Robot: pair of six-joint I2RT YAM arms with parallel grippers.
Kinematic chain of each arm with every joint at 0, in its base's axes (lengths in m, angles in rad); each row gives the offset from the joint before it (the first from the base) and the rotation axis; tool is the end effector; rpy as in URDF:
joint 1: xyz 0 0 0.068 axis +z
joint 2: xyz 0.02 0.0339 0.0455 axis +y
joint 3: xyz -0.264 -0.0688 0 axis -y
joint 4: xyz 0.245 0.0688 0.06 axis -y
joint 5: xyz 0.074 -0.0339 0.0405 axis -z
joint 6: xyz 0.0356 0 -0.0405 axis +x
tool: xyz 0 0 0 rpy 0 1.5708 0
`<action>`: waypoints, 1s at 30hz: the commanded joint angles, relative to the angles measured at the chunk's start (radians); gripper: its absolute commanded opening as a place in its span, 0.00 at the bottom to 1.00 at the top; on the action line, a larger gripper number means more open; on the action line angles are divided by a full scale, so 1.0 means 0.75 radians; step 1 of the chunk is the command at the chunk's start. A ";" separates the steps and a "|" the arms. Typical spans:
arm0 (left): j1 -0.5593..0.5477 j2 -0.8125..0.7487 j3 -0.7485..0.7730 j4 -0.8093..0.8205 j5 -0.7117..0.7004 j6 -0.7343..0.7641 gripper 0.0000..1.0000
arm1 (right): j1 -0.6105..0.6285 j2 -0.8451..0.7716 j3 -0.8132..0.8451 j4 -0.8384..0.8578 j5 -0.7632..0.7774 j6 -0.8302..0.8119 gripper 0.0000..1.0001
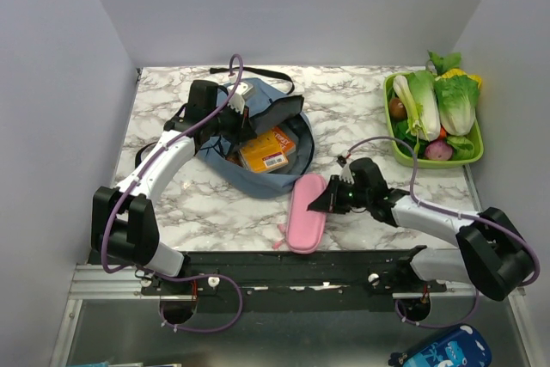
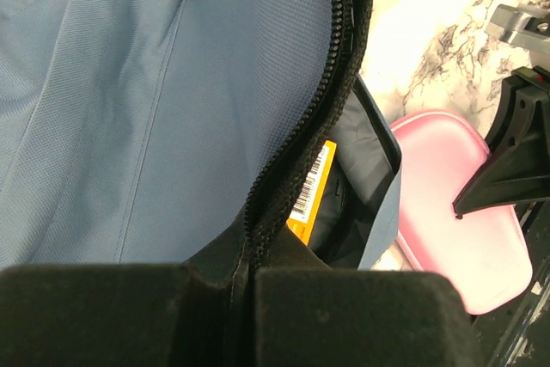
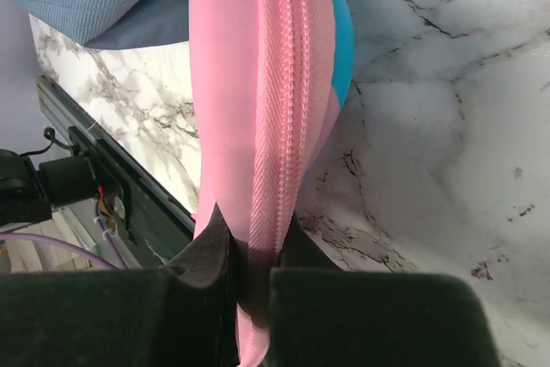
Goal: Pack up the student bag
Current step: Pick up the stationery from the center of the board, then place the stationery in the student bag.
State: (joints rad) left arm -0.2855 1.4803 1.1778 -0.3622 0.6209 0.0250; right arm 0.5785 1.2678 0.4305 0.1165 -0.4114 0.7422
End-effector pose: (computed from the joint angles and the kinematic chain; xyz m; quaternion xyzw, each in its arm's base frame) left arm 0.3098 -0.1125 0.2972 0.2645 0.8252 -0.3265 0.3776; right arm 0.1847 0.1376 0.1533 -0.0110 0.8957 0.3945 0.2046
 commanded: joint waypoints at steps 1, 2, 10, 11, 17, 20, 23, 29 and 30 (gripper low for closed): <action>-0.006 -0.051 0.025 0.025 0.044 -0.027 0.00 | 0.000 -0.056 0.011 -0.110 0.137 -0.065 0.01; -0.006 -0.055 0.023 0.023 0.046 -0.027 0.00 | -0.002 -0.087 0.056 -0.151 0.142 -0.083 0.01; -0.006 -0.070 0.000 0.037 0.074 -0.023 0.00 | -0.013 -0.208 0.531 -0.648 0.415 -0.353 0.03; -0.006 -0.072 0.000 0.039 0.080 -0.029 0.00 | -0.015 -0.179 0.593 -0.709 0.454 -0.426 0.03; -0.006 -0.088 -0.022 0.033 0.148 -0.027 0.00 | -0.015 0.187 1.020 -0.787 0.653 -0.652 0.03; -0.006 -0.102 -0.030 0.015 0.180 -0.017 0.01 | -0.015 0.373 1.203 -0.798 0.712 -0.715 0.03; -0.006 -0.110 -0.026 0.000 0.187 -0.009 0.01 | -0.004 0.534 1.301 -0.828 0.800 -0.758 0.02; -0.006 -0.108 -0.014 0.008 0.174 -0.027 0.01 | 0.083 0.623 1.285 -0.782 0.988 -0.789 0.01; -0.006 -0.104 -0.014 0.015 0.164 -0.029 0.01 | 0.096 0.621 1.267 -0.771 0.996 -0.783 0.01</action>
State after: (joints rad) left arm -0.2855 1.4410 1.1568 -0.3794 0.6918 0.0238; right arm 0.5999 1.7336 1.3949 -0.4633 0.2207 0.2047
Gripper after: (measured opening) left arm 0.033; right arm 0.225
